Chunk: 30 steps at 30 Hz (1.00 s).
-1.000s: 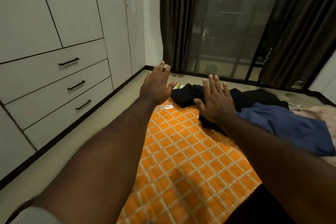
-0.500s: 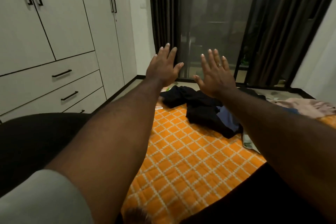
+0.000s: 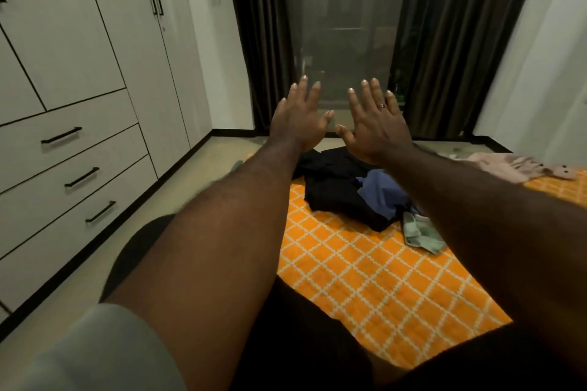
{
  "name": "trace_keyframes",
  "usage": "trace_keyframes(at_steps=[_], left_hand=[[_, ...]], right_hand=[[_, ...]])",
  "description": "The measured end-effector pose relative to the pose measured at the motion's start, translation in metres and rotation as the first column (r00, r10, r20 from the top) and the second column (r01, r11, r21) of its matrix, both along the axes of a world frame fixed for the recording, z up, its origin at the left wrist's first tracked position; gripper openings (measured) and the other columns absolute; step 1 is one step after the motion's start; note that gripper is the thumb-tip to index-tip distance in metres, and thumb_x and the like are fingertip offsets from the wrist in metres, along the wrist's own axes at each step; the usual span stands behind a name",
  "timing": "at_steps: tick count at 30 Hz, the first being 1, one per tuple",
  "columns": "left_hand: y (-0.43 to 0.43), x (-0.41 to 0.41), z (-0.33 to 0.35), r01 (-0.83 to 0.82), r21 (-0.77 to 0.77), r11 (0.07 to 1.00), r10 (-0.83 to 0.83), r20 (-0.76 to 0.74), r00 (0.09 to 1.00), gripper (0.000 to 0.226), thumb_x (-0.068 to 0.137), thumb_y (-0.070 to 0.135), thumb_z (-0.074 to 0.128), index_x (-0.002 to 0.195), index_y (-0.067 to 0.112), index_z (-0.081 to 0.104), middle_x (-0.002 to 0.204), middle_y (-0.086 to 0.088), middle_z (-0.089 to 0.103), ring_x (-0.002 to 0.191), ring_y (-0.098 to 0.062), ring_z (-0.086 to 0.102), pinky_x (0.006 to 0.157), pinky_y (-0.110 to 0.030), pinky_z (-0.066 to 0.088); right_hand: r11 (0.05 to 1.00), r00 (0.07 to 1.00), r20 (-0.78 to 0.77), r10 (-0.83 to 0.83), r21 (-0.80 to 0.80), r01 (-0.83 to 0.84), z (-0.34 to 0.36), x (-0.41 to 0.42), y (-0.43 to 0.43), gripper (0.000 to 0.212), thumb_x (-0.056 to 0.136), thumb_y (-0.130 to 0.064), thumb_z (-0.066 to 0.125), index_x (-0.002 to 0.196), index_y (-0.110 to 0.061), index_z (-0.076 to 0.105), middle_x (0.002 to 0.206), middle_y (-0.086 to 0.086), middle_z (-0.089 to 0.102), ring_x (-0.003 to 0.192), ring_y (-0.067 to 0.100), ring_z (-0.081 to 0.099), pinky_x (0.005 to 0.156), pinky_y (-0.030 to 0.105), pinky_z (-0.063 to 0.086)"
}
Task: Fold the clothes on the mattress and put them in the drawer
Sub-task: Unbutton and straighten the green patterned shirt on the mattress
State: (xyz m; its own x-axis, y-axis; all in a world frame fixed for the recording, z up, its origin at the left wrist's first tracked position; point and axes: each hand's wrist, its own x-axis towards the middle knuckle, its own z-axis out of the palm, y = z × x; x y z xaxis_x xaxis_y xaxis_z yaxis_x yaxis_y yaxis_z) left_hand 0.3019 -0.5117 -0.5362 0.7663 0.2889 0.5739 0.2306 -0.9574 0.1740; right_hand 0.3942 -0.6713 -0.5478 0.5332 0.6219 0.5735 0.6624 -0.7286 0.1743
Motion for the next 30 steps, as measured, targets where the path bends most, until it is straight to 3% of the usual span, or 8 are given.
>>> trace_keyframes(at_steps=[7, 13, 19, 25, 30], left_hand=[[0.072, 0.022, -0.063, -0.080, -0.022, 0.997, 0.079, -0.055, 0.995, 0.073, 0.102, 0.057, 0.039, 0.161, 0.021, 0.017, 0.170, -0.008, 0.008, 0.156, -0.029, 0.011, 0.121, -0.049, 0.025], [0.122, 0.073, -0.125, -0.038, -0.058, 0.998, 0.034, -0.066, 0.997, 0.071, 0.101, 0.057, 0.041, 0.159, 0.019, 0.024, 0.168, -0.011, 0.015, 0.154, -0.031, 0.018, 0.117, -0.049, 0.029], [0.153, 0.125, -0.191, -0.001, -0.129, 0.992, -0.023, -0.180, 0.983, 0.073, 0.100, 0.059, 0.042, 0.160, 0.019, 0.025, 0.167, -0.012, 0.020, 0.152, -0.032, 0.021, 0.118, -0.051, 0.030], [0.138, 0.154, -0.212, 0.019, -0.201, 0.979, -0.059, -0.197, 0.979, 0.073, 0.100, 0.057, 0.045, 0.160, 0.020, 0.025, 0.169, -0.011, 0.015, 0.154, -0.033, 0.017, 0.119, -0.051, 0.026], [0.067, 0.173, -0.226, 0.071, -0.263, 0.962, -0.126, -0.199, 0.972, 0.074, 0.100, 0.060, 0.042, 0.161, 0.022, 0.021, 0.169, -0.009, 0.012, 0.155, -0.031, 0.015, 0.120, -0.049, 0.027]], right_hand=[[0.999, 0.995, -0.092, 0.026, -0.044, -0.030, -0.049, 0.037, 0.049, 0.087, 0.098, -0.072, 0.019, 0.163, -0.016, 0.004, 0.171, 0.015, -0.002, 0.158, 0.030, -0.009, 0.127, 0.052, 0.002], [0.987, 0.982, -0.187, -0.002, -0.155, -0.028, -0.106, 0.084, 0.098, 0.086, 0.099, -0.071, 0.019, 0.164, -0.017, 0.001, 0.171, 0.014, -0.006, 0.158, 0.028, -0.011, 0.127, 0.050, -0.001], [0.972, 0.963, -0.256, -0.083, -0.236, 0.021, -0.159, 0.138, 0.129, 0.085, 0.099, -0.071, 0.017, 0.164, -0.018, 0.003, 0.171, 0.013, -0.002, 0.158, 0.027, -0.008, 0.127, 0.049, -0.001], [0.969, 0.936, -0.335, -0.105, -0.247, 0.021, -0.179, 0.149, 0.115, 0.084, 0.100, -0.069, 0.022, 0.164, -0.018, 0.001, 0.171, 0.013, -0.006, 0.158, 0.027, -0.011, 0.127, 0.049, -0.003], [0.969, 0.932, -0.330, -0.149, -0.239, 0.070, -0.189, 0.153, 0.053, 0.084, 0.100, -0.069, 0.019, 0.164, -0.018, 0.002, 0.171, 0.013, -0.005, 0.158, 0.027, -0.011, 0.127, 0.049, -0.002]])
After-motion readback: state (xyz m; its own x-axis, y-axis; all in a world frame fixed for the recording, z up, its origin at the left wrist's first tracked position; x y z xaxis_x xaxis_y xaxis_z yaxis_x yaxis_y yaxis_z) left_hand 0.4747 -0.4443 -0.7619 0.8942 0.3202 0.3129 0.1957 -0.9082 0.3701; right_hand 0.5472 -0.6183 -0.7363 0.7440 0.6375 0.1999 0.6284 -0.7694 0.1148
